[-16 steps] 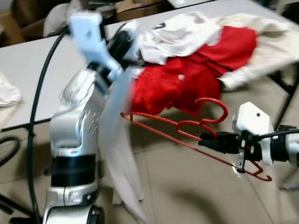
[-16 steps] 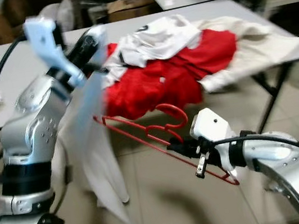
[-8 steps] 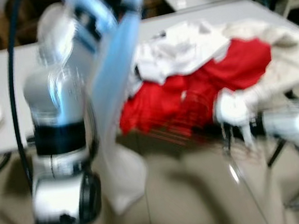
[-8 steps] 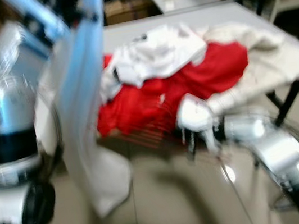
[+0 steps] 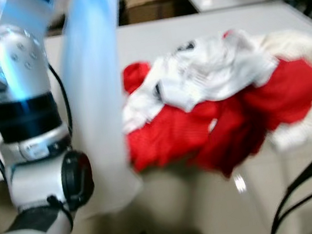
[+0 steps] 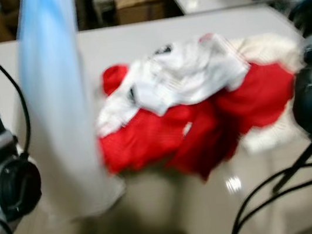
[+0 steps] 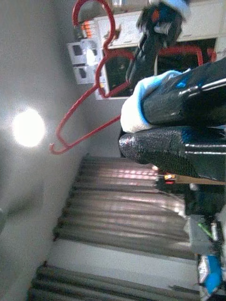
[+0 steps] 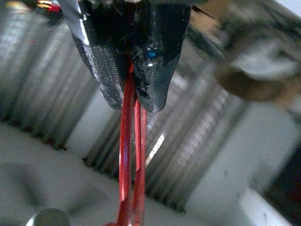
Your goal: Hang hanger
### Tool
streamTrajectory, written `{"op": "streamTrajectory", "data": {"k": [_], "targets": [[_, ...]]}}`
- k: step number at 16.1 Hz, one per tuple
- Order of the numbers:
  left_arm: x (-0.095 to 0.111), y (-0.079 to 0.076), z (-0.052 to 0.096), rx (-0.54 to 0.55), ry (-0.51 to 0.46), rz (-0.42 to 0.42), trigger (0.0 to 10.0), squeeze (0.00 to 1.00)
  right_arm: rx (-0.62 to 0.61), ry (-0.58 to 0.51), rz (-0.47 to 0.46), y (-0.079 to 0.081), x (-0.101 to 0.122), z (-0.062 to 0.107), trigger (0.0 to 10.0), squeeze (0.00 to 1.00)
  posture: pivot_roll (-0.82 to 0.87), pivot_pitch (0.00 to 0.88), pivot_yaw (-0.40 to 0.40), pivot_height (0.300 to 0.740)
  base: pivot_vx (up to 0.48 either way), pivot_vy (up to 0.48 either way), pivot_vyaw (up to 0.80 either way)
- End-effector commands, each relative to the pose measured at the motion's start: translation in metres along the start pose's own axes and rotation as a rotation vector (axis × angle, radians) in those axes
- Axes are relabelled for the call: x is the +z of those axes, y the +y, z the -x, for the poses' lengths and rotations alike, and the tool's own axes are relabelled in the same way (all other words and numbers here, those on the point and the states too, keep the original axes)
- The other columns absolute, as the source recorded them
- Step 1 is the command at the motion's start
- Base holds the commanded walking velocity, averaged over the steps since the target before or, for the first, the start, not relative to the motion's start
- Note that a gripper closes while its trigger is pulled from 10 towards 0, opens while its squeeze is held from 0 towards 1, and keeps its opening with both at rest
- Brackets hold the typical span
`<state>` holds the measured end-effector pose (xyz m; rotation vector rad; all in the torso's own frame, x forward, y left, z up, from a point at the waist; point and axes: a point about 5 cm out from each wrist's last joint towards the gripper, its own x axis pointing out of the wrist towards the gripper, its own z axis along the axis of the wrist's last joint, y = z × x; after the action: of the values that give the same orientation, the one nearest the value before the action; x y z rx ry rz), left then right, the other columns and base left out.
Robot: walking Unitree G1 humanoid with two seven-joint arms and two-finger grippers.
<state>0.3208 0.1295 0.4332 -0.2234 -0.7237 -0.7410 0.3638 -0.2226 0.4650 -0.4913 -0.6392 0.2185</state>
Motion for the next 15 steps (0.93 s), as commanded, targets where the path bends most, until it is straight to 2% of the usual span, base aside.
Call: {"op": "streamTrajectory", "data": {"k": [1,2,3,4,5,6,7,11,13,14,15], "targets": [[-0.004,-0.001,-0.004,0.010,0.034,-0.021,10.0,0.00,0.099,0.165,0.017,0.015,-0.038,0.007,10.0,0.00,-0.02,0.000,-0.028,0.740,0.480,0.000,0.00],[-0.020,0.008,0.004,0.081,0.140,-0.088,10.0,0.00,0.227,0.275,0.093,0.027,-0.061,0.017,10.0,0.00,-0.02,0.000,-0.030,0.740,0.480,0.000,0.00],[-0.037,0.015,0.012,0.130,0.233,-0.135,10.0,0.00,0.285,0.307,0.065,0.037,-0.077,0.027,10.0,0.00,-0.02,0.000,-0.028,0.740,0.480,0.000,0.00],[-0.085,0.029,0.046,0.222,0.479,-0.214,10.0,0.00,0.444,0.350,-0.031,0.066,-0.113,0.063,10.0,0.00,-0.03,0.000,-0.004,0.740,0.292,0.000,0.00],[-0.103,0.029,0.062,0.233,0.544,-0.194,10.0,0.00,0.494,0.344,-0.105,0.075,-0.119,0.085,10.0,0.00,-0.04,0.000,0.015,0.740,0.000,0.000,0.00],[-0.119,0.026,0.078,0.236,0.589,-0.135,10.0,0.00,0.561,0.321,-0.202,0.087,-0.114,0.114,10.0,0.00,-0.05,0.000,0.031,0.740,0.000,0.000,0.00],[-0.127,0.025,0.085,0.240,0.612,-0.108,10.0,0.00,0.619,0.302,-0.262,0.094,-0.105,0.132,10.0,0.00,-0.07,0.000,0.048,0.740,0.000,0.000,0.00],[-0.138,0.029,0.088,0.249,0.656,-0.116,10.0,0.00,0.788,0.295,-0.430,0.106,-0.078,0.174,10.0,0.00,-0.09,0.000,0.072,0.740,0.000,0.000,0.00],[-0.142,0.031,0.089,0.256,0.673,-0.141,10.0,0.00,0.835,0.320,-0.461,0.111,-0.072,0.190,10.0,0.00,-0.08,0.000,0.067,0.740,0.000,0.000,0.00],[-0.142,0.031,0.089,0.256,0.661,-0.104,0.0,0.00,0.886,0.326,-0.503,0.116,-0.062,0.198,10.0,0.00,-0.08,0.000,0.065,0.740,0.000,0.000,0.00],[-0.141,0.034,0.088,0.274,0.648,-0.088,0.0,0.00,0.961,0.352,-0.530,0.123,-0.056,0.204,10.0,0.00,-0.08,0.000,0.061,0.740,0.000,0.000,0.00]]}}
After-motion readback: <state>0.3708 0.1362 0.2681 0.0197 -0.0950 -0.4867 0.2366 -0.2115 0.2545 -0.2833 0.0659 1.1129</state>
